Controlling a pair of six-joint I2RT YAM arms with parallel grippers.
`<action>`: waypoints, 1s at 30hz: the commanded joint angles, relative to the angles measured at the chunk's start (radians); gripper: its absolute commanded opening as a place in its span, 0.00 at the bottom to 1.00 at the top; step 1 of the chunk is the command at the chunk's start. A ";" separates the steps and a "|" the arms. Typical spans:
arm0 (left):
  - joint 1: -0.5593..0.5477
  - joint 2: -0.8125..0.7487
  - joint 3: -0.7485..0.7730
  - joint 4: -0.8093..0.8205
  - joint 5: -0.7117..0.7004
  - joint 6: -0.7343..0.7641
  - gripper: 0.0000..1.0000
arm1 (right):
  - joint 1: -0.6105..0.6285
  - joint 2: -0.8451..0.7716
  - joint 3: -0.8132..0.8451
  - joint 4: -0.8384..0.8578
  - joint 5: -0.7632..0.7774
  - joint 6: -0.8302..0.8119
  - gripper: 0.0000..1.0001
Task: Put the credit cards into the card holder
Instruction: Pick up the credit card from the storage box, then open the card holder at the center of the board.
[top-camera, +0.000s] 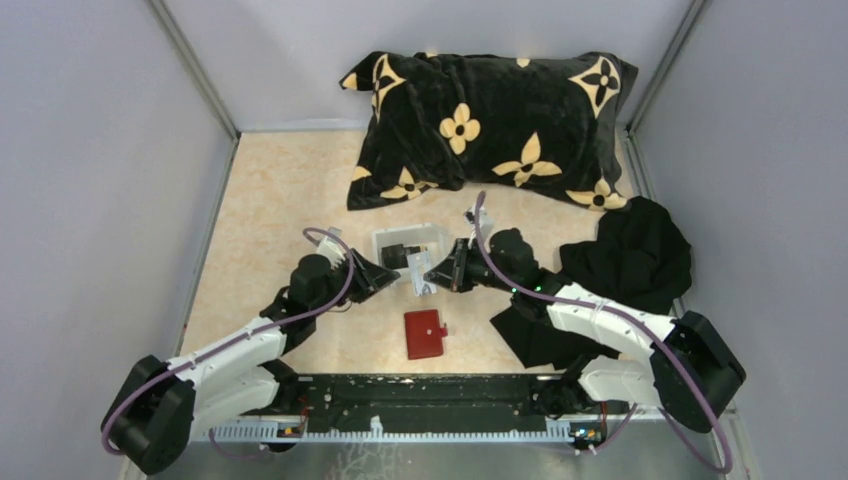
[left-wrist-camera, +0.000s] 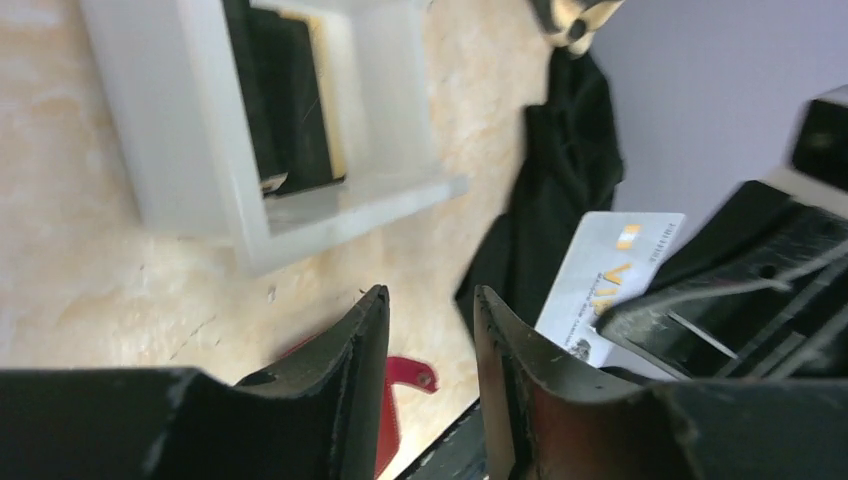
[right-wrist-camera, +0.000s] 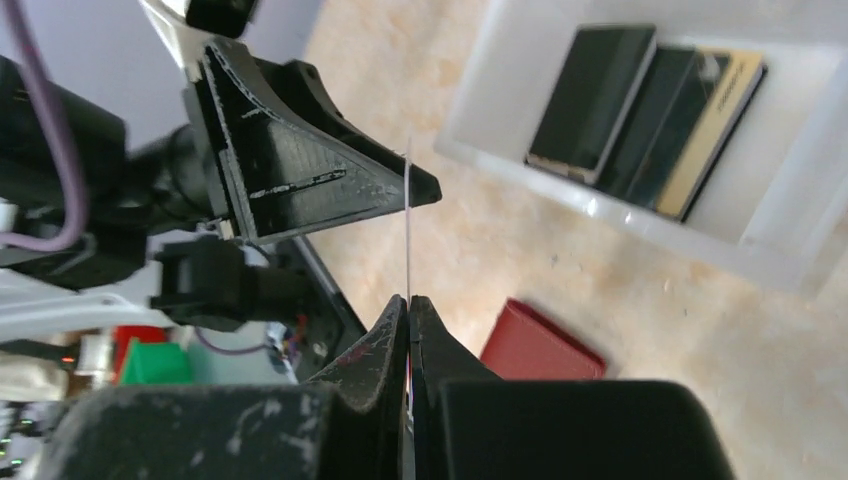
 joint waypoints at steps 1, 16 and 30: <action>-0.111 0.019 0.029 -0.155 -0.140 0.068 0.42 | 0.143 -0.007 0.102 -0.351 0.285 -0.109 0.00; -0.328 0.183 0.094 -0.219 -0.253 0.116 0.29 | 0.322 0.053 0.142 -0.642 0.544 0.000 0.00; -0.408 0.226 0.106 -0.281 -0.314 0.086 0.27 | 0.321 0.035 0.089 -0.592 0.477 0.034 0.00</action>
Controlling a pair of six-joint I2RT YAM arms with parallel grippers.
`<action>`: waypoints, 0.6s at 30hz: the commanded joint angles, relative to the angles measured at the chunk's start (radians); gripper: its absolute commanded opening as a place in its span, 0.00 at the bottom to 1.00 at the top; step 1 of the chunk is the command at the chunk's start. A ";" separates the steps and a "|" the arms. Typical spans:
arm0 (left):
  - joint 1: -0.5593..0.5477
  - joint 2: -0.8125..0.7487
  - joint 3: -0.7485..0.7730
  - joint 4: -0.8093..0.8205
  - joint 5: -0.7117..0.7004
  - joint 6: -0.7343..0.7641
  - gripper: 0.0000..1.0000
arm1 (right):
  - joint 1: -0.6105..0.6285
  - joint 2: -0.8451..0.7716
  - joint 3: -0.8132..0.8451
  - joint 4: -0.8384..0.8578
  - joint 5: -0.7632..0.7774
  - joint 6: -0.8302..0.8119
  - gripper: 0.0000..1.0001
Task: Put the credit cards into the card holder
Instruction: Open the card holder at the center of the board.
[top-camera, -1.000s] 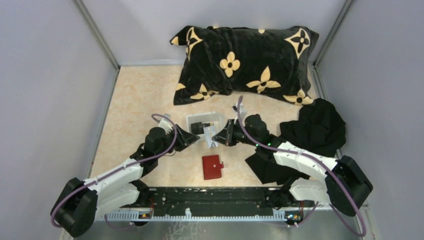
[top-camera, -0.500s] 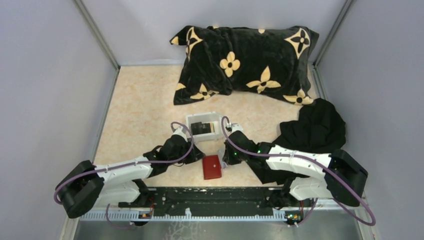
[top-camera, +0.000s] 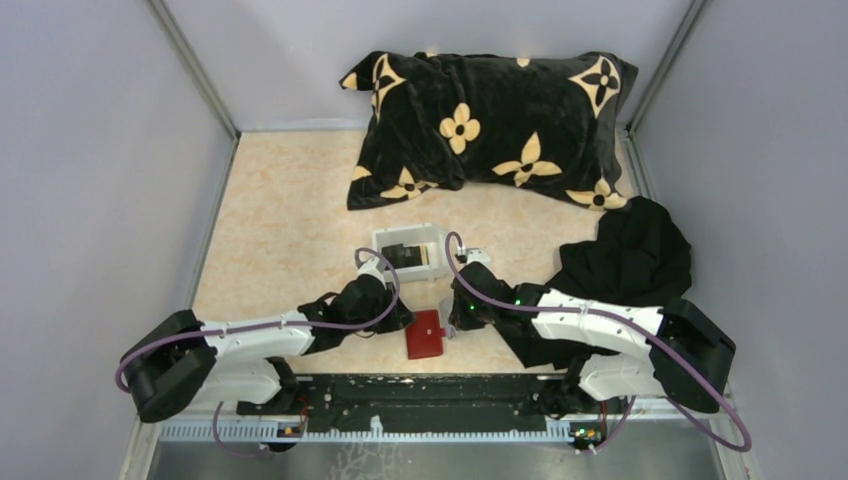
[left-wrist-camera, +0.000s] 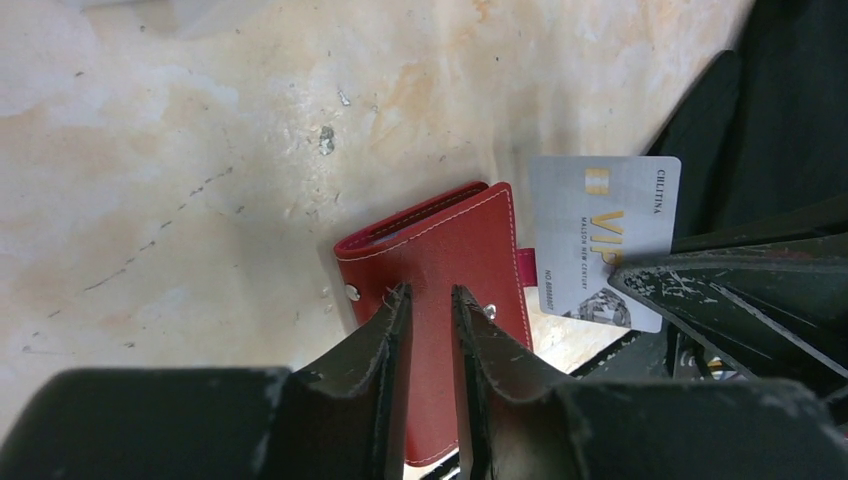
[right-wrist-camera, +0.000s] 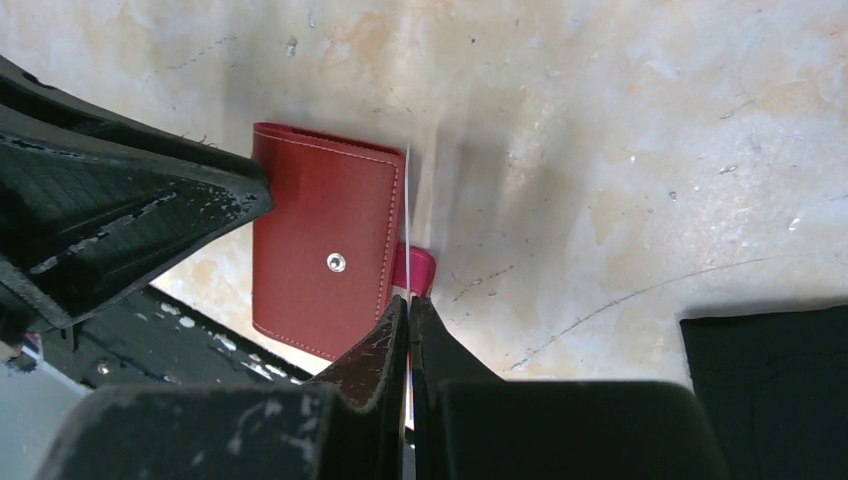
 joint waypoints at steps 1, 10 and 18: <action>-0.027 -0.020 0.013 -0.052 -0.054 -0.013 0.27 | 0.007 -0.023 -0.008 0.069 -0.044 0.020 0.00; -0.049 -0.123 -0.024 -0.103 -0.116 -0.054 0.34 | -0.052 -0.039 -0.080 0.157 -0.144 0.033 0.00; -0.076 -0.120 -0.039 -0.140 -0.136 -0.091 0.34 | -0.085 -0.068 -0.110 0.189 -0.195 0.034 0.00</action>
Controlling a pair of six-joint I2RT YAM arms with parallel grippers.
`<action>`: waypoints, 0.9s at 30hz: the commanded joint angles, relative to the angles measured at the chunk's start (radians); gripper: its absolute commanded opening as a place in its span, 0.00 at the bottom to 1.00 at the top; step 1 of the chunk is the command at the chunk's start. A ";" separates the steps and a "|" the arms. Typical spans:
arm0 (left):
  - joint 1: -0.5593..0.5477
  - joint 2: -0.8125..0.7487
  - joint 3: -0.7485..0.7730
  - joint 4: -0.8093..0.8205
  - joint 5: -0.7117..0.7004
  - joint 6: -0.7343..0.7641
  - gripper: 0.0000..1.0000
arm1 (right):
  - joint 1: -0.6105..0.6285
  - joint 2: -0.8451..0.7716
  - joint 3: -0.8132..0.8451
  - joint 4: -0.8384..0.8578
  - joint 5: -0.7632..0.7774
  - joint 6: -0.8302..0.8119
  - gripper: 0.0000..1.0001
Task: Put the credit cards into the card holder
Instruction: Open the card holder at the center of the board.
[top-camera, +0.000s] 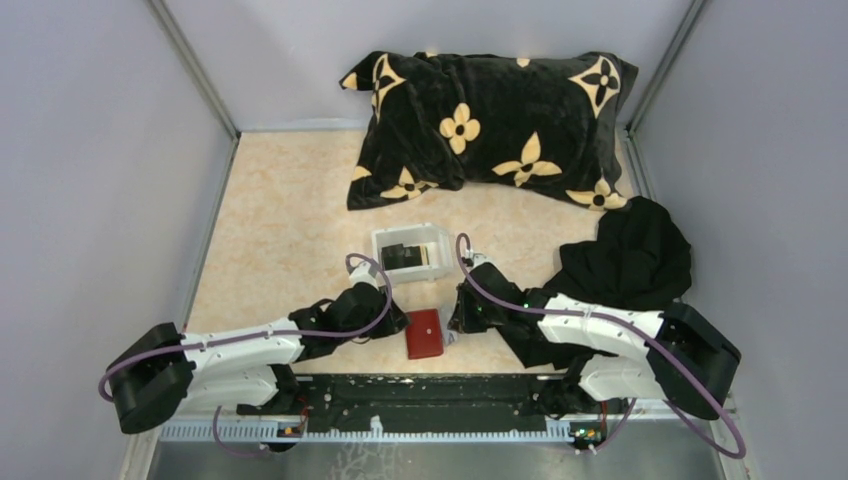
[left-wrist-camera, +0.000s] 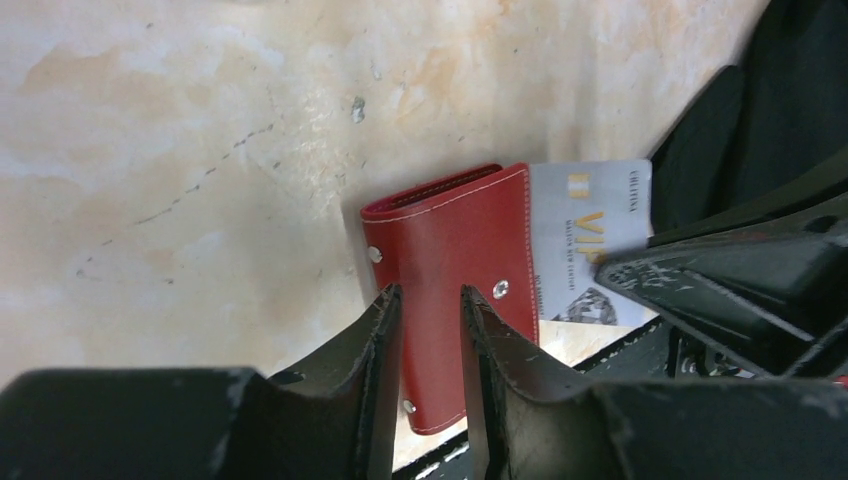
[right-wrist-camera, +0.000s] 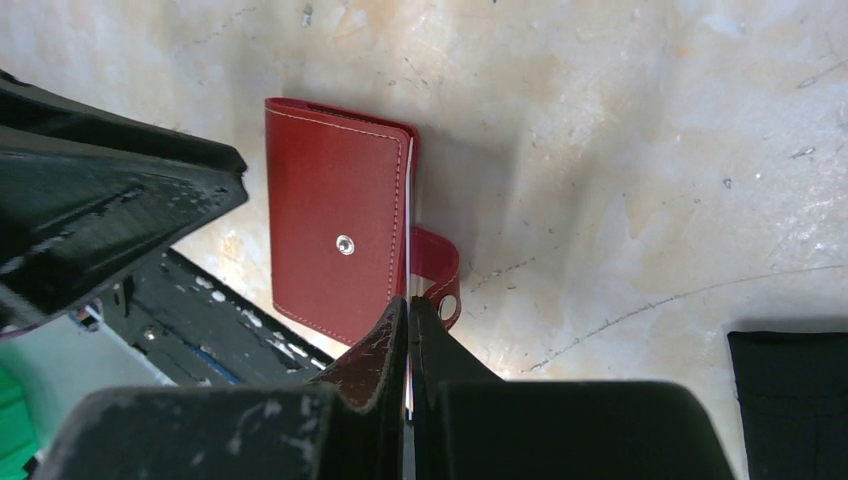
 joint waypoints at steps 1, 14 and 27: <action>-0.024 -0.008 -0.028 -0.040 -0.032 -0.038 0.33 | -0.025 -0.053 -0.016 0.067 -0.046 0.008 0.00; -0.049 0.015 -0.044 -0.074 -0.039 -0.074 0.26 | -0.061 -0.032 -0.060 0.165 -0.157 0.016 0.00; -0.063 0.055 -0.043 -0.051 -0.011 -0.078 0.25 | -0.076 -0.013 -0.076 0.209 -0.207 0.027 0.00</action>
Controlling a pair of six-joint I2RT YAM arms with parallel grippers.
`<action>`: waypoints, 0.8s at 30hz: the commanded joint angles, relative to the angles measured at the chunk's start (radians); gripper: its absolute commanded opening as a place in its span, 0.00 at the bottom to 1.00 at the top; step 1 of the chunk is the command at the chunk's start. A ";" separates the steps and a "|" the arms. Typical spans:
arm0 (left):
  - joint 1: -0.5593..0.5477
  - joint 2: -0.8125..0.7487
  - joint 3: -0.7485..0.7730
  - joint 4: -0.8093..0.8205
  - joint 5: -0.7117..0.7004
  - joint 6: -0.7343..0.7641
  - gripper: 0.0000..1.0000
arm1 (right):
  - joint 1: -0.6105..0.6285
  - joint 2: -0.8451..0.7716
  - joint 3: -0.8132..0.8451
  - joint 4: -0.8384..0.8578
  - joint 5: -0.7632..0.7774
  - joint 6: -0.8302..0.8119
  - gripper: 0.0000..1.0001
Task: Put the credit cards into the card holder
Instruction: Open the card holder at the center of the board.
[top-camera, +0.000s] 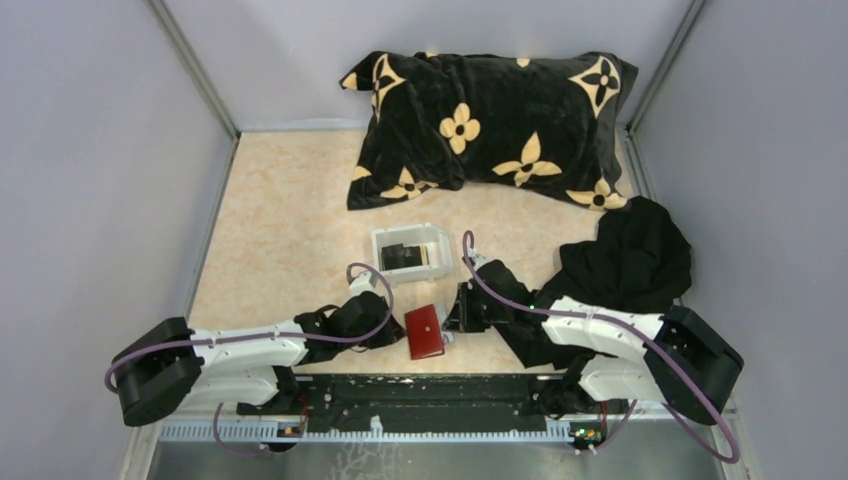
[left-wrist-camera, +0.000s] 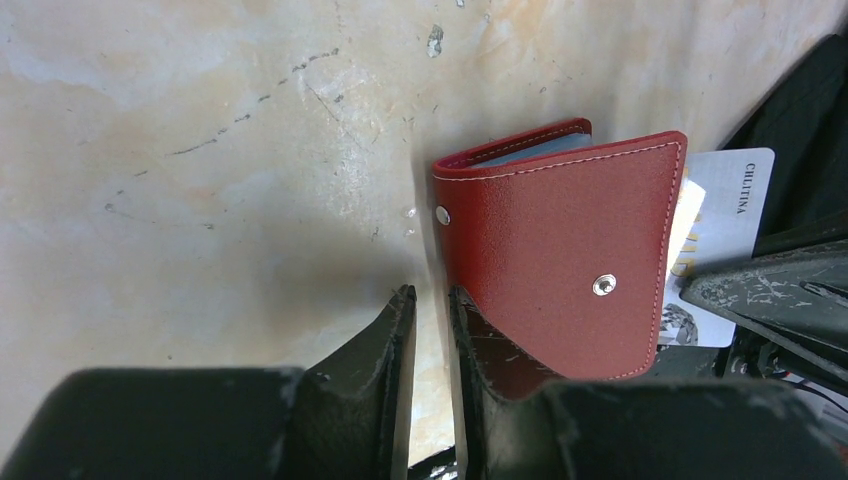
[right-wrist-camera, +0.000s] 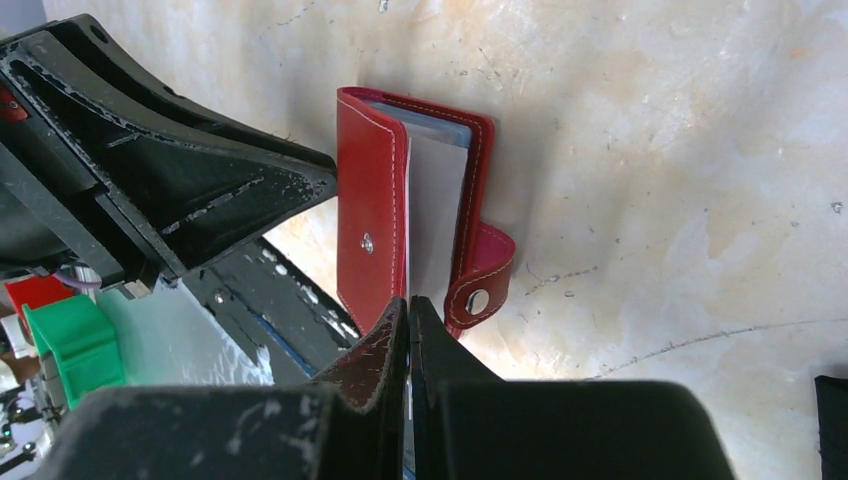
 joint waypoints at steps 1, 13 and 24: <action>-0.013 0.015 -0.010 -0.009 0.013 -0.008 0.24 | -0.011 0.009 -0.009 0.053 -0.021 0.008 0.00; -0.015 0.017 -0.008 -0.023 0.007 -0.014 0.24 | -0.011 -0.049 0.016 -0.069 0.088 -0.058 0.00; -0.014 0.024 0.003 -0.027 0.008 -0.008 0.24 | -0.011 -0.010 0.011 -0.025 0.050 -0.056 0.00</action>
